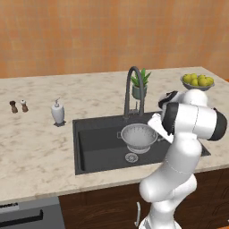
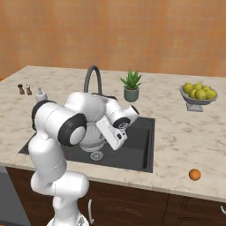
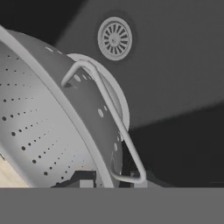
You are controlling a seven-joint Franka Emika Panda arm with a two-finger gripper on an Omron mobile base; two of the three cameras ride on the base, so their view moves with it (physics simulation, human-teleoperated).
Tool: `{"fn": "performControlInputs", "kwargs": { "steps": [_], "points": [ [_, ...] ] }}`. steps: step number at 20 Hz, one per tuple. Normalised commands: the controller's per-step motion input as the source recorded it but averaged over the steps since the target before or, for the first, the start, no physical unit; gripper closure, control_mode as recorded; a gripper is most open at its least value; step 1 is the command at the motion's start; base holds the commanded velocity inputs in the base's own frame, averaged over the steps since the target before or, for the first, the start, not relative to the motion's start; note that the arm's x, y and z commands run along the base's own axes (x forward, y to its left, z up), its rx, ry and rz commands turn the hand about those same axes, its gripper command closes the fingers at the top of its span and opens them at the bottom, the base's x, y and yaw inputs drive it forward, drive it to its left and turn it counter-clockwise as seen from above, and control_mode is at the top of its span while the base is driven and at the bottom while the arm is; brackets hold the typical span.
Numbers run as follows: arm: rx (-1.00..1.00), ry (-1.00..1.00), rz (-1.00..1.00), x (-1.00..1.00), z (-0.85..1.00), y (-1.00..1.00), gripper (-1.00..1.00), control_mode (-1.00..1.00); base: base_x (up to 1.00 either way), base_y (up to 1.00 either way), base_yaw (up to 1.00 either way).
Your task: Put the colander in the sink, put the tangerine in the colander, and turn on the sink faucet and pour water over the colander.
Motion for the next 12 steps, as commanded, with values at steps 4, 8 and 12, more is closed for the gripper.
{"fn": "performControlInputs", "kwargs": {
  "steps": [4, 8, 12],
  "points": [
    [0.0, 0.0, 0.06, 0.1, -0.35, -0.06, 1.0, -1.0, 0.0, 0.0, 0.0],
    [0.0, 0.0, 0.03, 0.13, -0.34, -0.07, 1.0, -1.0, 0.0, 0.0, 0.0],
    [0.0, 0.0, 0.03, 0.0, -0.39, 0.0, 1.0, -1.0, 0.0, 0.0, 0.0]
  ]
}}
